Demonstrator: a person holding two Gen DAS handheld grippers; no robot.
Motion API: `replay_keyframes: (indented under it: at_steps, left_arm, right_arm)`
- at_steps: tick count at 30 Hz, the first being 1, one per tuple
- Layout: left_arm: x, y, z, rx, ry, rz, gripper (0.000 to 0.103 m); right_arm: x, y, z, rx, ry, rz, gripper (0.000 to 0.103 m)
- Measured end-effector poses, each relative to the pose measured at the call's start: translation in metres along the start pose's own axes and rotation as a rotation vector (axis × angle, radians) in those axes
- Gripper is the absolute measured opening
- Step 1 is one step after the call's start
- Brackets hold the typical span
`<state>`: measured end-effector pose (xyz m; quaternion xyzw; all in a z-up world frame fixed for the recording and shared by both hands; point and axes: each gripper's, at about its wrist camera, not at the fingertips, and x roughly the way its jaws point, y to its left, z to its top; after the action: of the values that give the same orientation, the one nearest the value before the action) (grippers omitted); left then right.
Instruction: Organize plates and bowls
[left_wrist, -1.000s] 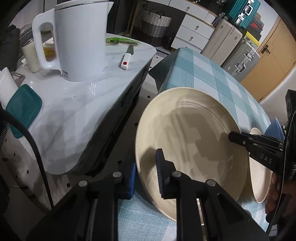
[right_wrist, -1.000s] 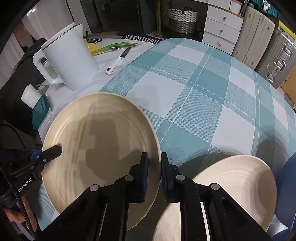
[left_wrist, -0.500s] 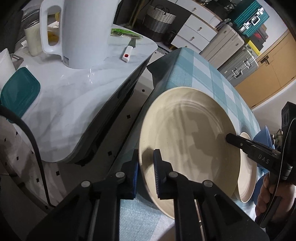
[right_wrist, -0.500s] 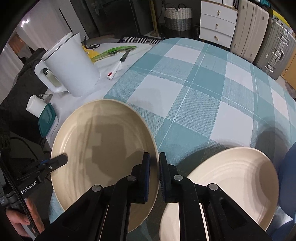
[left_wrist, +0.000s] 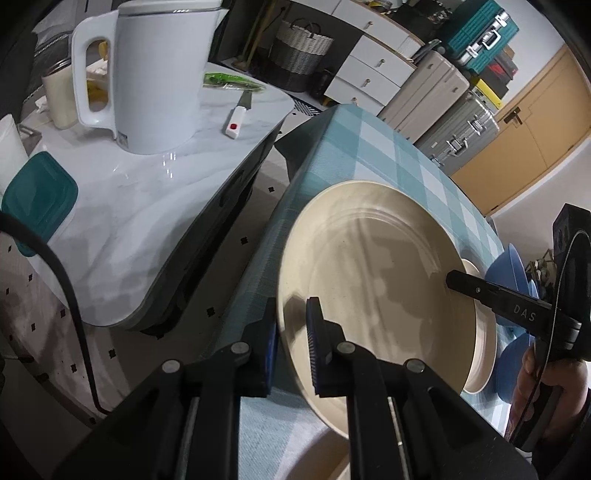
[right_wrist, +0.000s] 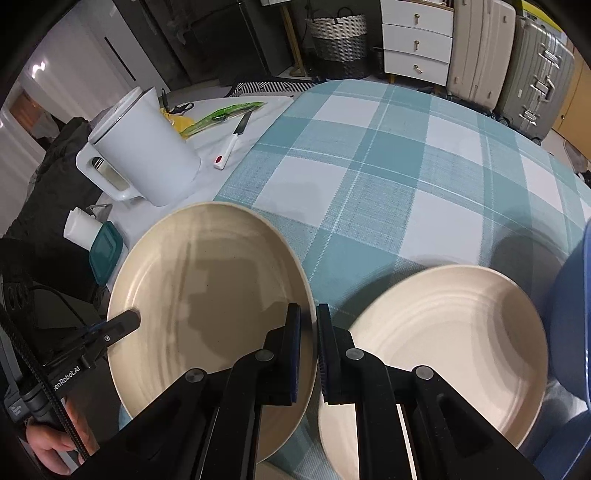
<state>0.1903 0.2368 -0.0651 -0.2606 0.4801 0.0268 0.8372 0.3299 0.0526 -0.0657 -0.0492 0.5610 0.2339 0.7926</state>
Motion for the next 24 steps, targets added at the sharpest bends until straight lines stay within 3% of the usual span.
replay_keyframes:
  at_steps: [11,24]
  left_arm:
    - [-0.019,-0.02,-0.012,0.052,-0.008,-0.009,0.012]
    - [-0.039,-0.052,-0.045,0.173,-0.046,0.043,0.012]
  right_arm:
    - [-0.033,-0.006,-0.025,0.024,-0.024,-0.018,0.008]
    - [-0.069,-0.014,-0.075,0.049,-0.054,-0.037,0.008]
